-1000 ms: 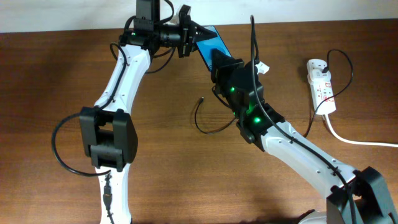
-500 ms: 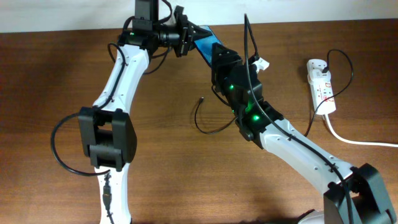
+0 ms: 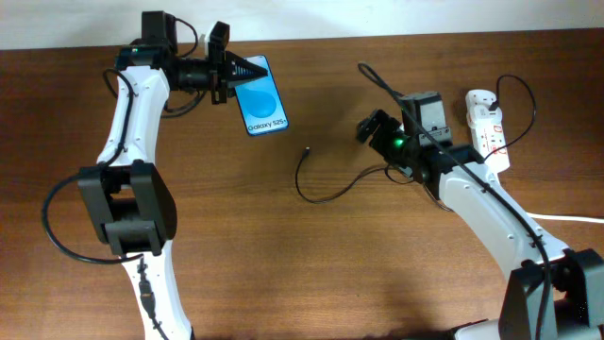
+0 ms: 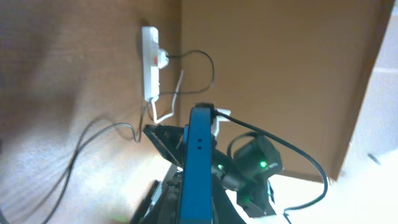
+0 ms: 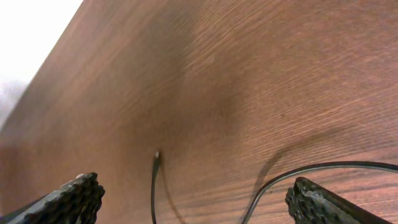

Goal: Plug charger to phone and switch on socket
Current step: 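Release the phone from the right gripper and move toward the cable end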

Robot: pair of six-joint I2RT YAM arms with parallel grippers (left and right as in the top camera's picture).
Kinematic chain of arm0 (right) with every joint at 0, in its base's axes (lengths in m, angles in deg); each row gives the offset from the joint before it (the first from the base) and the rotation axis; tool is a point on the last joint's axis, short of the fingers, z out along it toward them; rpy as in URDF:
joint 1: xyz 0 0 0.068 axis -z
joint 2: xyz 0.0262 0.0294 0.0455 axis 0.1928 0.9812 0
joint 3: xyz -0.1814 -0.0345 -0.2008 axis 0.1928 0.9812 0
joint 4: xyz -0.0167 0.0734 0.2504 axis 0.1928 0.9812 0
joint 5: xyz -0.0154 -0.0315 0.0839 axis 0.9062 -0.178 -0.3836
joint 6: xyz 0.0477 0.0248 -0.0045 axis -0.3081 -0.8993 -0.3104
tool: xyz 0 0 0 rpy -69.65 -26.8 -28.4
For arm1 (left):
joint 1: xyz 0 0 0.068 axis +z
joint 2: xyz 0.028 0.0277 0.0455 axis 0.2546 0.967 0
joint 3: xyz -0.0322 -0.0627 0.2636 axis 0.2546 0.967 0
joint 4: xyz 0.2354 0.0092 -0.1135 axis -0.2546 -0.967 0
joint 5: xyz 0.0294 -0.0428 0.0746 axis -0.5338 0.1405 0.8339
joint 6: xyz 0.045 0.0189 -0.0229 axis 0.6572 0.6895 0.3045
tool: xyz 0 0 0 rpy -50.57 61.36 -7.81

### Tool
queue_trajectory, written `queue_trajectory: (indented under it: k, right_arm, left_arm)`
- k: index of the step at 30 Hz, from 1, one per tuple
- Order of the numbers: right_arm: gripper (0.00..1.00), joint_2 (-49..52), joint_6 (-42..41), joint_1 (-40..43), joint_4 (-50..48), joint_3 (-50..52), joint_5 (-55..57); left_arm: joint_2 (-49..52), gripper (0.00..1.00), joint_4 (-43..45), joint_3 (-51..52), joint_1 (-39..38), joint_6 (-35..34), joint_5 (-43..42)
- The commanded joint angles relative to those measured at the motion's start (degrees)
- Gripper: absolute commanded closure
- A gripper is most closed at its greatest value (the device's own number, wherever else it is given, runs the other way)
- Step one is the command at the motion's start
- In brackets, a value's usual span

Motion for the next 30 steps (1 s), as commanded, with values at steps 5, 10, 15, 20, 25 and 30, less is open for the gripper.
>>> queue_trajectory:
  k: [5, 10, 15, 20, 25, 30]
  right_arm:
    - [0.00, 1.7, 3.9, -3.0, -3.4, -0.2, -2.1]
    - [0.00, 5.7, 3.1, -5.2, -6.6, -0.2, -2.2]
    - [0.00, 6.2, 3.1, -5.3, -7.7, -0.2, -2.3]
    - [0.03, 6.3, 3.1, -5.3, -8.3, -0.2, -4.5]
    - [0.21, 13.1, 0.9, -5.3, -13.4, -0.4, -16.1]
    - [0.39, 25.0, 0.9, -7.5, -8.6, -12.9, -26.0]
  left_arm:
    - [-0.5, 1.00, -22.5, -0.6, -0.1, -9.1, -6.2]
    - [-0.5, 1.00, -32.9, -0.6, 0.2, -14.9, -11.1]
    - [-0.5, 1.00, -34.6, -0.6, 0.3, -15.4, -11.0]
    - [-0.5, 1.00, -23.0, -0.6, 1.7, -12.0, 7.5]
    - [-0.5, 1.00, -13.3, -0.6, 3.6, 0.4, 6.9]
    - [-0.5, 1.00, -13.3, -0.6, 4.0, 6.2, 6.5]
